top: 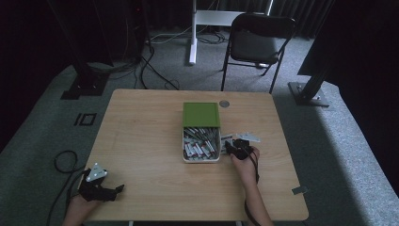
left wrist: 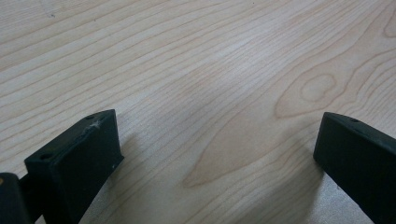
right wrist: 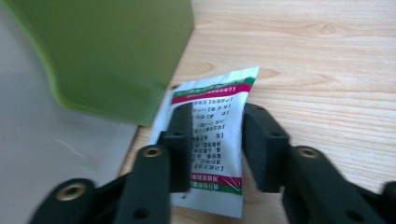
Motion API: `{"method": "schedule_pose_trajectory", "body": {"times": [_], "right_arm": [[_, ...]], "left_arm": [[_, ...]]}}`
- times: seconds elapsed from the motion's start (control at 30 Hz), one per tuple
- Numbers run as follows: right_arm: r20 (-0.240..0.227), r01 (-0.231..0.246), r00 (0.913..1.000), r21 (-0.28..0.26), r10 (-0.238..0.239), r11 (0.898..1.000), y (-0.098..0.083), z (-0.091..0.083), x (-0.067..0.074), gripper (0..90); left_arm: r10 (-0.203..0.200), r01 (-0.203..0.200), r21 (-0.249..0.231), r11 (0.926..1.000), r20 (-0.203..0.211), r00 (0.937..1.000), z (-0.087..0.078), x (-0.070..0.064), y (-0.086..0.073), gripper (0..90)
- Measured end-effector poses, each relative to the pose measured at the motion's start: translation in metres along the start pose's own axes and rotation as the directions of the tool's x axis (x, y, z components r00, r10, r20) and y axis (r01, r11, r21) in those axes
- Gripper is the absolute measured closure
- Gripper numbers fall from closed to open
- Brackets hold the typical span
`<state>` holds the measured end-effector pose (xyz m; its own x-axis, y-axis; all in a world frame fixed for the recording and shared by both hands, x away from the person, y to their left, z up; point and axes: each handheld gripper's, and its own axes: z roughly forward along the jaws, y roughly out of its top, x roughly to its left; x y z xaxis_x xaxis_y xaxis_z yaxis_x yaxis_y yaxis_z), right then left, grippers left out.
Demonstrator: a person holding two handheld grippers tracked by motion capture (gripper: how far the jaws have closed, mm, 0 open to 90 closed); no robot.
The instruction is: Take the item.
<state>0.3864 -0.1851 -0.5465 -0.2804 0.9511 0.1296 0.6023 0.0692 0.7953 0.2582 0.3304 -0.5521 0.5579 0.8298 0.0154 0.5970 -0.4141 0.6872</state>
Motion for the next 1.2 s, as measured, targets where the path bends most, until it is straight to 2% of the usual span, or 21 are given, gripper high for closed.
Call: {"method": "schedule_pose_trajectory", "body": {"times": [0.07, 0.1, 0.43, 0.63, 1.0, 1.07, 1.2], "right_arm": [[0.006, 0.008, 0.9999, 0.001, -0.008, 1.0, 0.0, 0.0, -0.001, 59.1], [0.017, 0.025, 0.9995, 0.002, -0.025, 1.0, -0.001, -0.001, -0.002, 53.7], [0.037, 0.048, 0.9981, 0.013, -0.049, 0.999, -0.002, -0.01, -0.013, 43.3], [0.049, 0.042, 0.9979, 0.012, -0.043, 0.999, -0.005, -0.018, -0.022, 41.7], [0.095, 0.026, 0.9951, 0.026, -0.028, 0.999, -0.015, -0.036, -0.044, 29.0], [0.103, 0.024, 0.9943, 0.03, -0.027, 0.999, -0.017, -0.039, -0.046, 22.6], [0.126, 0.008, 0.992, 0.033, -0.012, 0.999, -0.021, -0.046, -0.053, 22.2]], "left_arm": [[0.0, 0.0, 0.0, 1.0, 0.0, 1.0, 0.0, 0.0, 0.0, 1.4], [-0.001, 0.001, 0.0, 1.0, 0.0, 1.0, 0.0, 0.0, 0.0, 1.4], [0.0, 0.0, 0.0, 1.0, 0.0, 1.0, 0.0, 0.0, 0.0, 1.4], [-0.001, 0.001, -0.001, 1.0, 0.0, 1.0, 0.0, 0.0, 0.0, 1.4], [0.0, 0.0, -0.001, 1.0, 0.0, 1.0, 0.0, 0.0, 0.0, 1.4], [0.0, 0.0, -0.001, 1.0, 0.0, 1.0, 0.0, 0.0, 0.0, 1.4], [-0.001, 0.001, -0.001, 1.0, 0.0, 1.0, 0.0, 0.0, 0.0, 1.4]]}}
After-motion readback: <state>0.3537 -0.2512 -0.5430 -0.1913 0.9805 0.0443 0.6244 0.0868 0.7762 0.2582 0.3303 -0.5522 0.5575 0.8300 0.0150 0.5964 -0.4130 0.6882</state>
